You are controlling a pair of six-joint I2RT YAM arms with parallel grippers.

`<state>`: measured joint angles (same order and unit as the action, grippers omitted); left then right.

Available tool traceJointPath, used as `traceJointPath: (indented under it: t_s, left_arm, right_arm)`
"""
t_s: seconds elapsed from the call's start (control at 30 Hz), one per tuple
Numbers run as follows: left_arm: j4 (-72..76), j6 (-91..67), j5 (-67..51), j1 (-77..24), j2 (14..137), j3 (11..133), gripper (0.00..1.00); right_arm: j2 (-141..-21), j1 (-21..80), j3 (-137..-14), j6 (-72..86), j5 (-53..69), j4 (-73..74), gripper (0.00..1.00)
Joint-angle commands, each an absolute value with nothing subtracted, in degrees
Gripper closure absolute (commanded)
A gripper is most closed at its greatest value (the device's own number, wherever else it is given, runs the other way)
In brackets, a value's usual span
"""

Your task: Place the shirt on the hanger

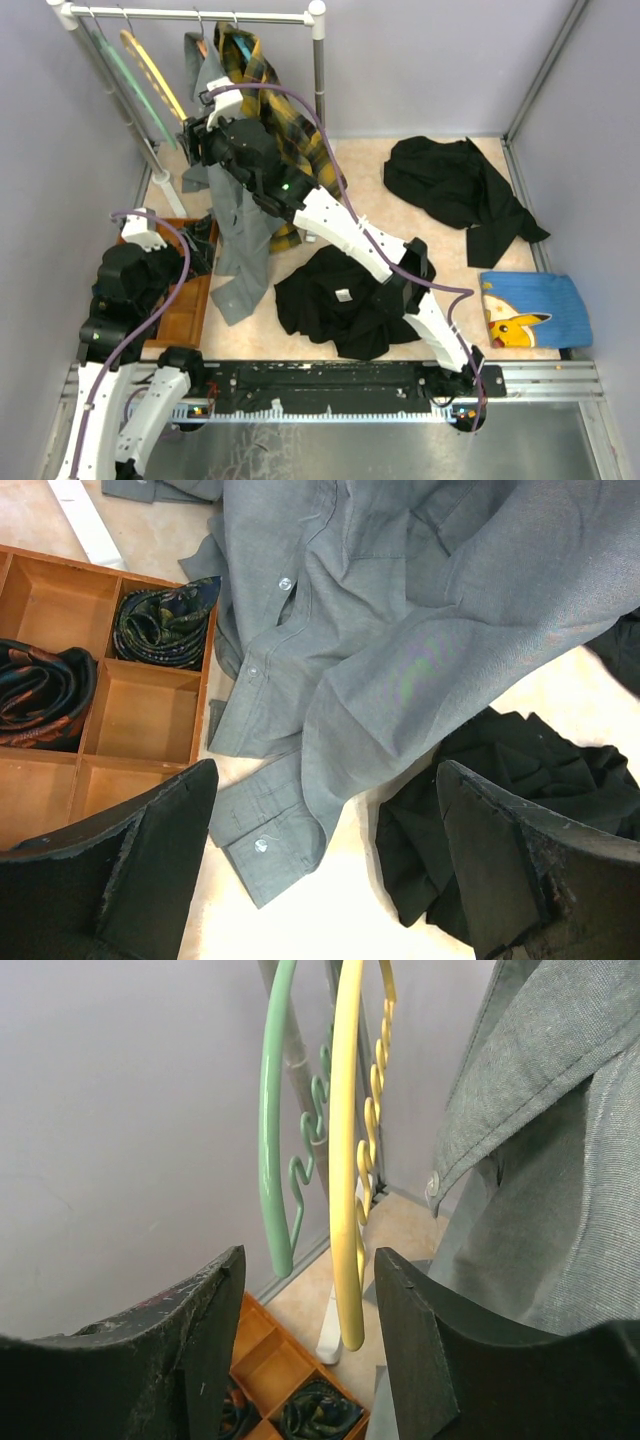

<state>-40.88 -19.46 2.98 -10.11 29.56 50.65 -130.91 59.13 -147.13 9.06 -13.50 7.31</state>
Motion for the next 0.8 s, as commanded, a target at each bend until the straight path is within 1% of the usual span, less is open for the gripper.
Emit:
traceJointPath:
  t_s: [0.0, 0.17, 0.3, 0.53, 0.67, 0.77]
  left_arm:
    - [-38.55, -20.06, 2.83, -9.84, 28.13, 49.83, 0.04]
    - [-38.59, -20.53, 3.84, -9.80, 26.59, 49.60, 0.04]
    - [-38.23, -20.74, 4.36, -9.84, 25.10, 49.29, 0.04]
    - [-37.88, -20.70, 4.23, -9.84, 24.69, 49.01, 0.04]
    - [-37.97, -20.76, 4.43, -9.84, 24.57, 49.05, 0.04]
    - [-38.06, -20.85, 4.73, -9.84, 24.27, 49.04, 0.04]
  right_arm:
    - [-132.37, 58.68, -150.44, 6.35, -14.97, 1.24, 0.46]
    - [-134.40, 58.63, -150.41, 4.51, -15.53, -1.27, 0.48]
    - [-135.91, 58.65, -150.49, 2.28, -17.03, -3.99, 0.52]
    - [-137.59, 58.62, -150.54, 0.53, -17.36, -7.58, 0.52]
    - [-138.13, 58.64, -150.78, 0.23, -16.94, -8.53, 0.53]
    - [-138.12, 58.71, -150.35, -0.74, -17.03, -9.67, 0.56]
